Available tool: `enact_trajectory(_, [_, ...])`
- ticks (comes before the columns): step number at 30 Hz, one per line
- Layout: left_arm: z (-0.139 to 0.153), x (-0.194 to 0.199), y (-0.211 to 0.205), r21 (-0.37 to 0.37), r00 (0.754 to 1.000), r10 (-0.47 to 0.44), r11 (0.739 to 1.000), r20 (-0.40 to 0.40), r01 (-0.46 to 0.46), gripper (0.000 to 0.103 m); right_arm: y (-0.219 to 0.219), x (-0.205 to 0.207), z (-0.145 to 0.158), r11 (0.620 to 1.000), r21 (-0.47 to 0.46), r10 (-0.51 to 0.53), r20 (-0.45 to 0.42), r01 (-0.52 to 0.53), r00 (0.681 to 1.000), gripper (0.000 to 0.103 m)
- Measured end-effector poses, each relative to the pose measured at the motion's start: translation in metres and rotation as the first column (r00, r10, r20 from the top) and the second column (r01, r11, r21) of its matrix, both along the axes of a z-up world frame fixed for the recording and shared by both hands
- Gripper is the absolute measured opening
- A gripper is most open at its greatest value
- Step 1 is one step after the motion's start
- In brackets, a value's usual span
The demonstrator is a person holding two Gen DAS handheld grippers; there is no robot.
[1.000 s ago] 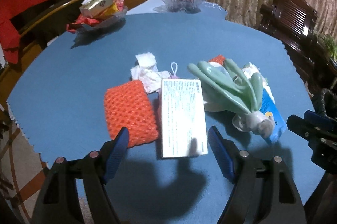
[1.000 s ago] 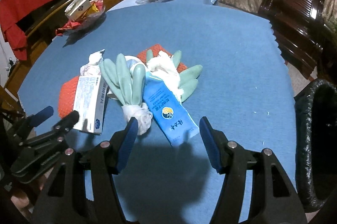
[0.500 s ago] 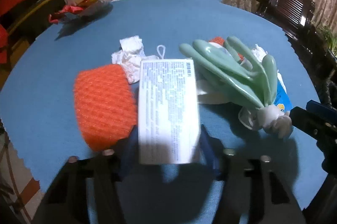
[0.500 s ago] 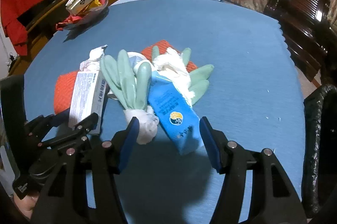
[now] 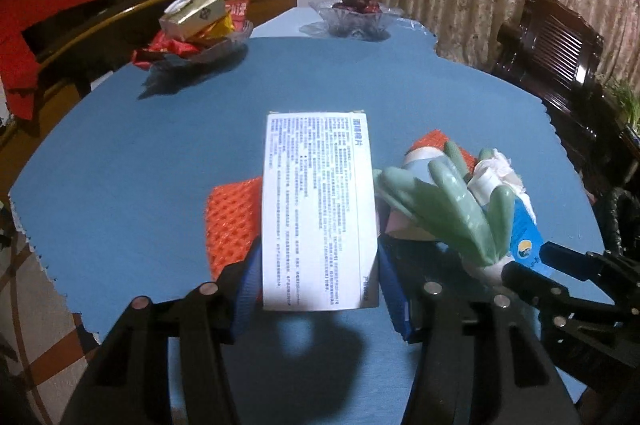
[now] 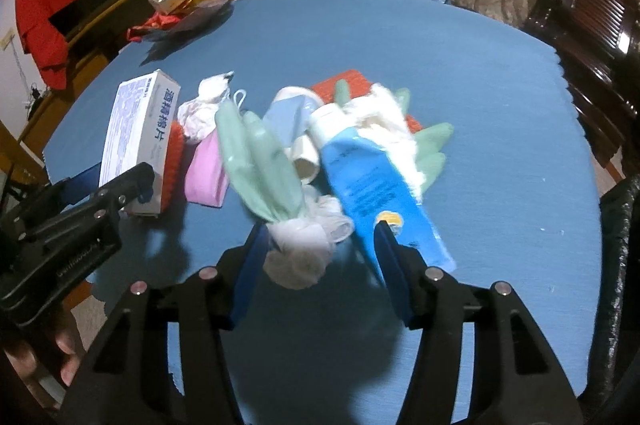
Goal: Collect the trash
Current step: 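Grasp the white paper card with the left gripper while the right grasps the green glove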
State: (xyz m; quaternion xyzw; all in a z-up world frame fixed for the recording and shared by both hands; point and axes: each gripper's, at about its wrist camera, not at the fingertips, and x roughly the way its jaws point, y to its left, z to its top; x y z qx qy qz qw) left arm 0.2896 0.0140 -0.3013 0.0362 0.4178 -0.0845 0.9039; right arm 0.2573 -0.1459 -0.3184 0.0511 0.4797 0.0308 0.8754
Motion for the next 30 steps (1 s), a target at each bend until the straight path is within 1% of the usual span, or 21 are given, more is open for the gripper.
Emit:
enact_trajectory(3, [-0.005,0.0,0.003,0.0,1.0,0.005,1.0,-0.011,-0.005,0.054,0.007,0.005,-0.009,1.0,0.005,0.016,-0.021,-0.016,1.0,0.051])
enact_trajectory(9, [-0.006,0.0,0.013,-0.012,1.0,0.019,1.0,-0.011,-0.02,0.054,0.019,0.009,-0.021,0.999,0.001,0.04,-0.045,-0.04,0.998,0.051])
enact_trajectory(10, [-0.008,0.0,0.015,-0.01,1.0,0.022,1.0,-0.011,-0.022,0.054,0.02,0.009,-0.022,0.999,0.0,0.043,-0.049,-0.043,0.998,0.05])
enact_trajectory(11, [-0.009,-0.001,0.016,-0.011,1.0,0.023,1.0,-0.013,-0.024,0.054,0.022,0.01,-0.026,0.999,0.001,0.05,-0.061,-0.05,0.997,0.045])
enact_trajectory(12, [-0.01,-0.001,0.016,-0.013,1.0,0.021,1.0,-0.017,-0.022,0.054,0.023,0.011,-0.028,0.999,0.004,0.055,-0.067,-0.054,0.996,0.042])
enact_trajectory(13, [-0.012,0.0,0.017,-0.012,1.0,0.021,1.0,-0.022,-0.021,0.054,0.024,0.011,-0.029,0.998,0.001,0.056,-0.068,-0.056,0.996,0.042])
enact_trajectory(16, [-0.015,0.0,0.018,-0.013,0.999,0.02,1.0,-0.029,-0.02,0.054,0.028,0.011,-0.029,0.998,-0.017,0.067,-0.062,-0.068,0.996,0.039])
enact_trajectory(19, [-0.013,0.0,0.018,-0.015,0.999,0.023,1.0,-0.028,-0.023,0.054,0.028,0.01,-0.028,0.997,-0.031,0.073,-0.066,-0.075,0.995,0.03])
enact_trajectory(23, [-0.01,-0.003,0.019,-0.019,0.999,0.027,0.999,-0.022,-0.028,0.054,0.022,0.003,-0.021,0.997,-0.007,0.074,-0.056,-0.074,0.996,0.03])
enact_trajectory(27, [-0.011,-0.004,0.017,-0.015,0.999,0.023,1.0,-0.027,-0.023,0.054,0.016,-0.004,-0.02,0.997,0.024,0.069,-0.061,-0.068,0.996,0.028])
enact_trajectory(30, [-0.008,-0.006,0.015,-0.016,1.0,0.019,1.0,-0.021,-0.02,0.054,0.013,-0.01,-0.01,0.998,0.034,0.058,-0.037,-0.057,0.998,0.027])
